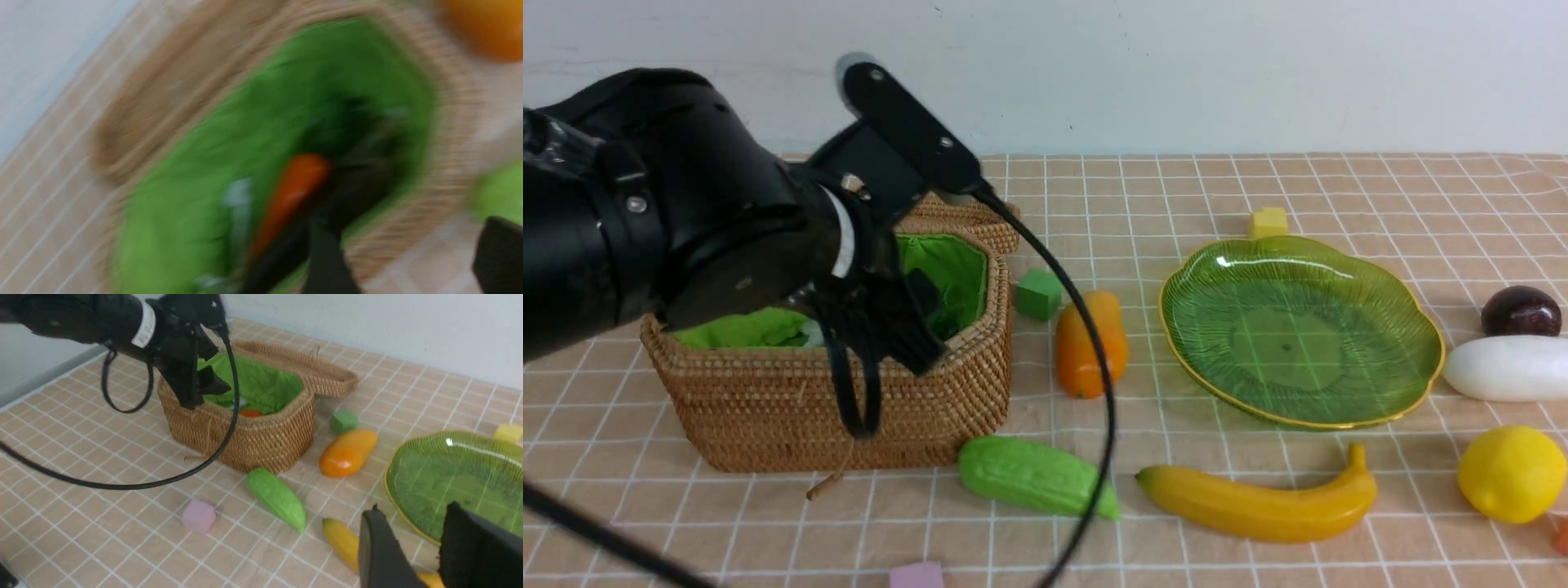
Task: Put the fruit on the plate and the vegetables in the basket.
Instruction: Take a chayote with your left arm and place it on the basket on the left.
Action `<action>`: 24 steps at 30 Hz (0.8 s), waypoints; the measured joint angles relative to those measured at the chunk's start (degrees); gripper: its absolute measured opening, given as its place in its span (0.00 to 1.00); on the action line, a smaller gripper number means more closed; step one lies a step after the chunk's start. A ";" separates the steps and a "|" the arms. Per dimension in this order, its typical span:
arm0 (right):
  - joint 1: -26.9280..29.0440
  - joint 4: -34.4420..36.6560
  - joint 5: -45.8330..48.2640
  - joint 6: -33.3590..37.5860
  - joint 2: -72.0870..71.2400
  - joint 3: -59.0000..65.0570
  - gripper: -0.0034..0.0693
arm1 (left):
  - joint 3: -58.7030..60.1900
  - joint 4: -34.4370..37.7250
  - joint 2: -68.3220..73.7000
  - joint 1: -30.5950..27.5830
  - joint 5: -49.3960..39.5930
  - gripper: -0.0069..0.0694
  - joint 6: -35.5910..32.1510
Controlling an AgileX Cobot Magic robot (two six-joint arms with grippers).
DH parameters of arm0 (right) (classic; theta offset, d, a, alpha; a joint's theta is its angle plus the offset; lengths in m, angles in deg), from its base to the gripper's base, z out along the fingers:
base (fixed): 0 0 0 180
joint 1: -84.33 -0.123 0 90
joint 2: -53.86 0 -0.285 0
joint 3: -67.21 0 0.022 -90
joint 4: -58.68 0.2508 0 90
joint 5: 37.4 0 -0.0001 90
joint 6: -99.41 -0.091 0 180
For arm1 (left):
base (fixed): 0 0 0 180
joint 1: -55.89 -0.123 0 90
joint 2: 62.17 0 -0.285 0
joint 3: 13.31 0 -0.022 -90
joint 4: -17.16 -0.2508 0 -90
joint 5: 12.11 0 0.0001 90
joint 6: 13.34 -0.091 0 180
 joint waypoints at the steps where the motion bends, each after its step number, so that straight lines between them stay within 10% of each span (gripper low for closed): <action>1: 0.00 -0.27 1.37 -0.43 0.00 0.00 0.37 | -0.71 3.93 -0.20 2.44 -0.70 0.51 -3.39; 6: 0.00 -0.67 6.74 -0.58 0.00 0.00 0.37 | -8.21 21.85 5.24 7.24 -9.14 0.14 -16.95; 11: 0.00 -0.72 9.45 -0.58 0.00 0.00 0.37 | -18.92 26.99 17.35 7.31 -20.05 0.08 -27.93; 24: 0.00 -0.92 12.63 -0.63 0.00 0.00 0.37 | -26.86 14.05 38.55 7.31 -18.83 0.92 -38.60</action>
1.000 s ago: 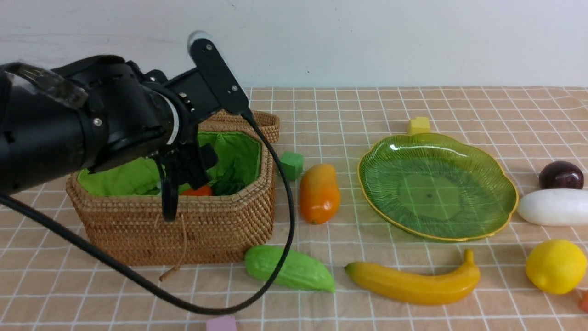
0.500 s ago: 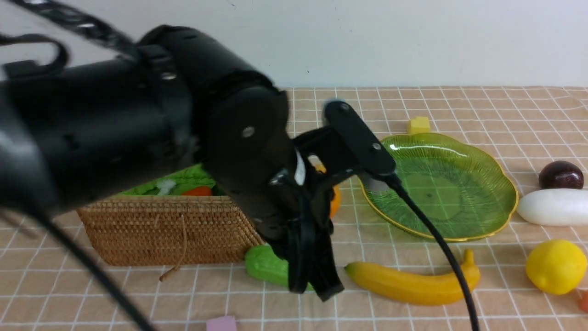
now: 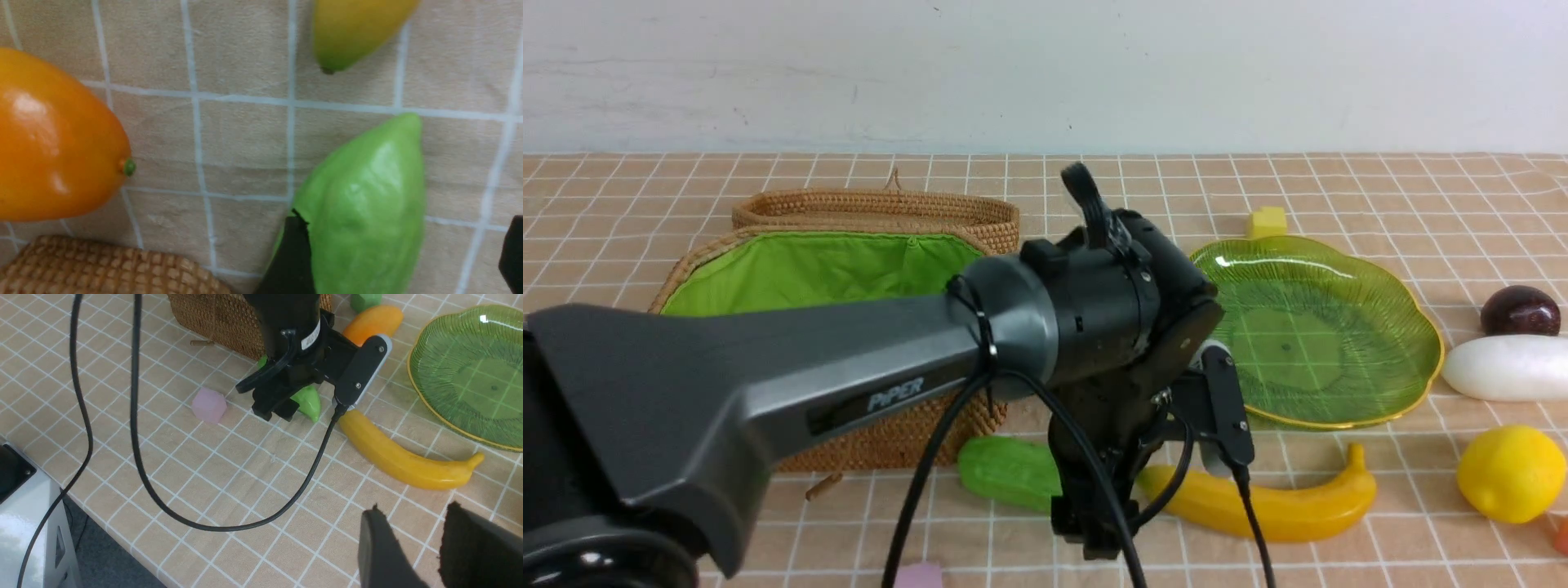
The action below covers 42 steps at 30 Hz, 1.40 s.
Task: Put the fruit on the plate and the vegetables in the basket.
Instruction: Take a chayote with your left arm and place it on the basket on the left.
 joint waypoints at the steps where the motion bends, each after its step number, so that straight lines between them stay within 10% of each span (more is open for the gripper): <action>1: 0.00 0.00 0.06 0.00 0.00 0.00 0.37 | 0.00 -0.67 0.65 0.00 0.32 0.93 0.00; 4: 0.00 0.00 0.11 0.00 0.00 0.00 0.37 | -0.06 -1.96 2.14 0.00 1.50 0.92 0.10; 10: 0.00 0.00 0.11 0.06 0.00 0.00 0.37 | -0.06 -0.62 2.69 0.00 1.89 0.53 4.21; 23: 0.00 0.00 -3.94 0.32 0.00 0.00 0.37 | -5.65 -1.18 -18.91 5.45 -8.89 0.56 5.68; 31: 0.00 -0.05 -6.40 0.49 0.00 0.00 0.37 | -5.82 -6.07 -22.77 -9.46 -5.17 0.56 5.68; 42: 0.00 -1.63 -10.23 0.42 0.00 0.00 0.37 | -5.75 -4.91 -16.96 -19.35 0.32 0.95 17.23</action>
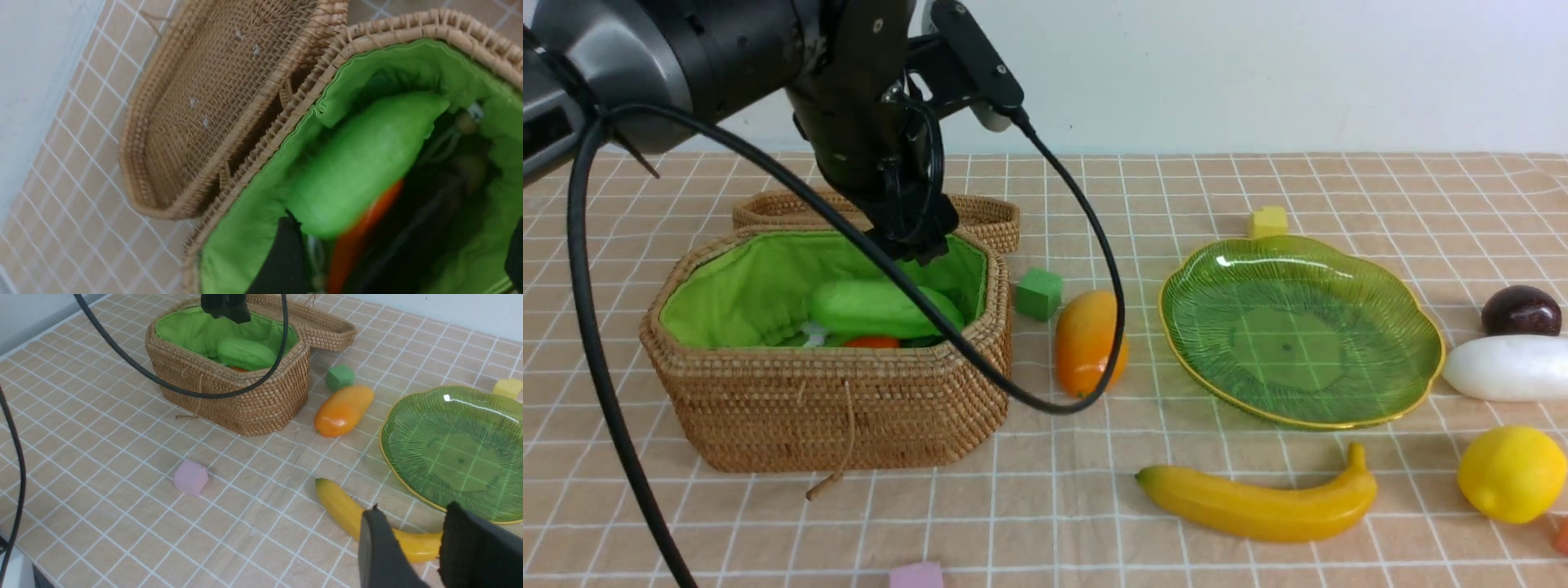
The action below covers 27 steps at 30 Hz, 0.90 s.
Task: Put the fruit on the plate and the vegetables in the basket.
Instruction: Grab the mango with your left arm and place it on the right plate
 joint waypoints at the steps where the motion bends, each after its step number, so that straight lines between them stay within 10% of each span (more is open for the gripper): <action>1: 0.00 -0.41 -0.13 -0.20 0.00 0.00 0.37 | 0.00 0.72 -0.23 0.28 -0.13 0.94 2.54; 12: 0.00 -4.24 -0.69 -5.07 0.00 0.00 0.37 | -5.40 12.19 4.97 15.15 -1.85 0.40 25.37; 27: 0.00 -4.38 6.26 -5.30 -1.02 0.00 0.37 | -22.41 -6.13 29.44 14.69 -0.60 0.86 41.63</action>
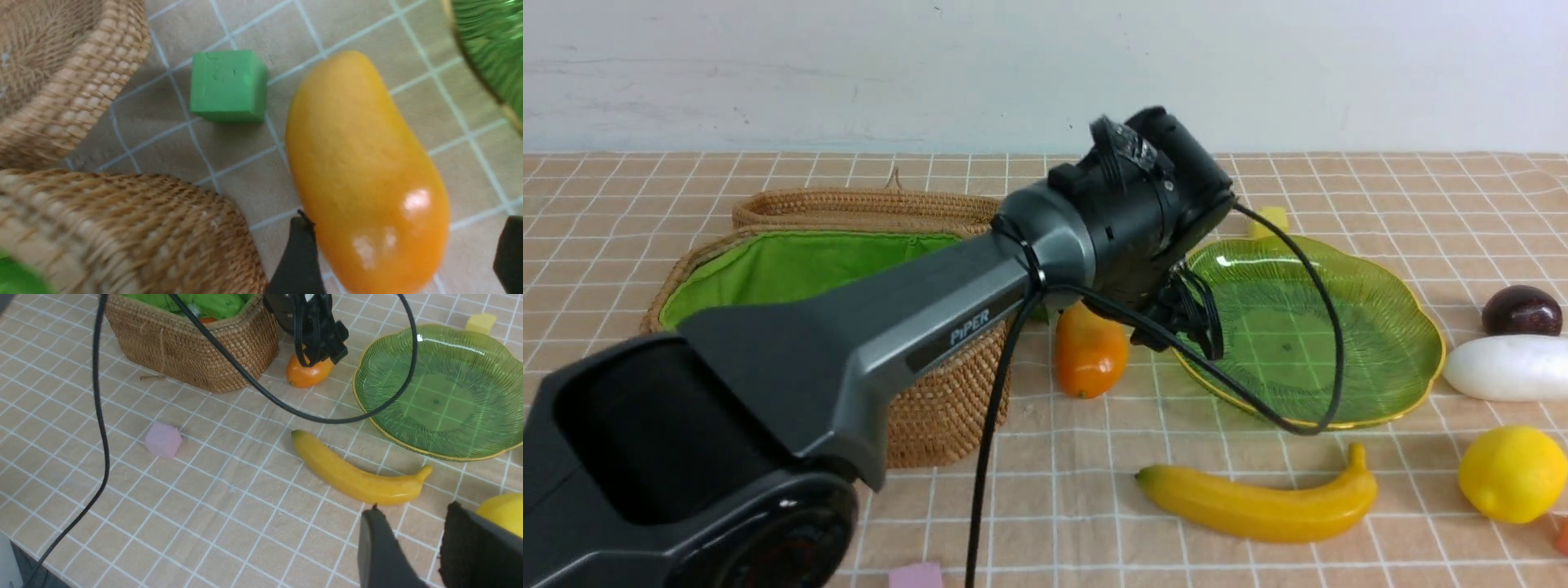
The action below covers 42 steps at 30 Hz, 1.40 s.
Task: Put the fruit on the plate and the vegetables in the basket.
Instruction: Grab the mango with your left arm and place it on the right plate
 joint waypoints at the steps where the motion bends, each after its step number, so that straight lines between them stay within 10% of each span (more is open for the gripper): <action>1: 0.00 0.00 0.00 0.00 -0.53 0.00 0.37 | 0.00 -0.07 0.85 0.00 0.57 0.86 0.37; 32: 0.00 -0.08 2.32 0.00 -1.55 0.00 0.38 | -0.96 -6.73 7.45 0.00 3.93 0.82 3.81; 42: 0.00 -10.28 -2.34 -7.02 -1.55 -0.49 0.38 | -8.78 -4.72 4.27 1.25 -3.49 0.82 2.66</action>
